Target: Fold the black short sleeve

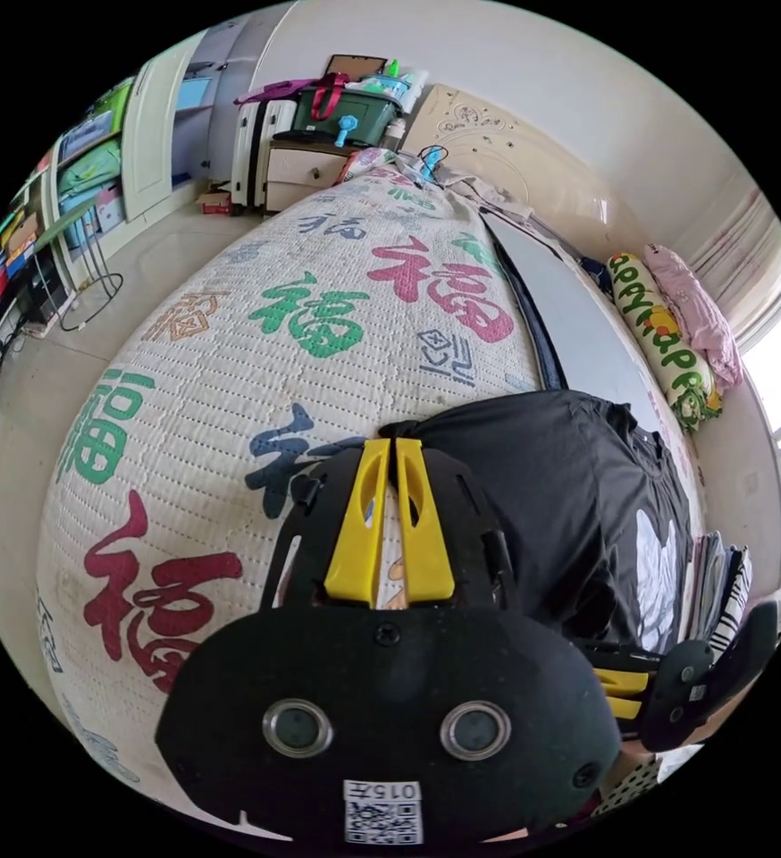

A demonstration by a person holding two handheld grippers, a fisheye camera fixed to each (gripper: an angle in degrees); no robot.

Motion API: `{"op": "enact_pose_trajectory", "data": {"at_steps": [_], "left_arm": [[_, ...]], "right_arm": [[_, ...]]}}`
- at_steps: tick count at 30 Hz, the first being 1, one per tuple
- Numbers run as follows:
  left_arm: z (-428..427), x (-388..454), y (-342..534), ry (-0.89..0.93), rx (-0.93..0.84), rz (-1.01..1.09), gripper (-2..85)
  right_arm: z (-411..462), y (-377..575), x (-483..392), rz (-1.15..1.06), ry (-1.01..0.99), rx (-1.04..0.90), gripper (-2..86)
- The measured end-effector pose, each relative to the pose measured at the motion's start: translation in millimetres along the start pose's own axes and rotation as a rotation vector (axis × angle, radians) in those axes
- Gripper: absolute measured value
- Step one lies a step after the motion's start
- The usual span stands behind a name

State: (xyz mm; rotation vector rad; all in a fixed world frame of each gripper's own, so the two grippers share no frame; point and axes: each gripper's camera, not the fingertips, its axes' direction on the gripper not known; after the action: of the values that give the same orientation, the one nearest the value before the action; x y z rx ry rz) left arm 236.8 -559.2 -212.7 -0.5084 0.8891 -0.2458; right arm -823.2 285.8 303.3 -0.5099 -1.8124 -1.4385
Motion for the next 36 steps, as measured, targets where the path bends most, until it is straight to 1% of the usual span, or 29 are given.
{"op": "enact_pose_trajectory", "data": {"at_steps": [3, 18, 23, 29, 32, 33, 34, 36], "left_arm": [[0, -9, 15, 0.041, 0.016, -0.021, -0.4], [12, -18, 68, -0.021, 0.055, 0.023, -0.3], [21, -37, 76, 0.021, 0.053, -0.002, -0.1], [36, -48, 81, -0.007, 0.047, -0.001, 0.3], [43, -65, 78, 0.041, 0.029, -0.033, 0.5], [46, -71, 78, 0.058, 0.028, -0.057, 0.7], [49, -74, 76, 0.056, 0.019, -0.072, 0.9], [49, -69, 67, 0.0, -0.017, -0.051, 1.3]], "right_arm": [[-14, 0, -2, 0.005, -0.003, -0.002, -0.5], [-96, -18, 5, 0.17, -0.217, -0.016, -0.5], [-123, -32, -13, 0.182, -0.241, -0.018, -0.5], [-154, -55, -43, 0.2, -0.263, -0.016, 0.1], [-171, -65, -58, 0.225, -0.301, 0.008, 1.8], [-180, -71, -65, 0.199, -0.331, 0.006, 2.9], [-189, -79, -70, 0.179, -0.382, -0.043, 4.1], [-214, -88, -72, 0.172, -0.47, -0.101, 4.9]]}}
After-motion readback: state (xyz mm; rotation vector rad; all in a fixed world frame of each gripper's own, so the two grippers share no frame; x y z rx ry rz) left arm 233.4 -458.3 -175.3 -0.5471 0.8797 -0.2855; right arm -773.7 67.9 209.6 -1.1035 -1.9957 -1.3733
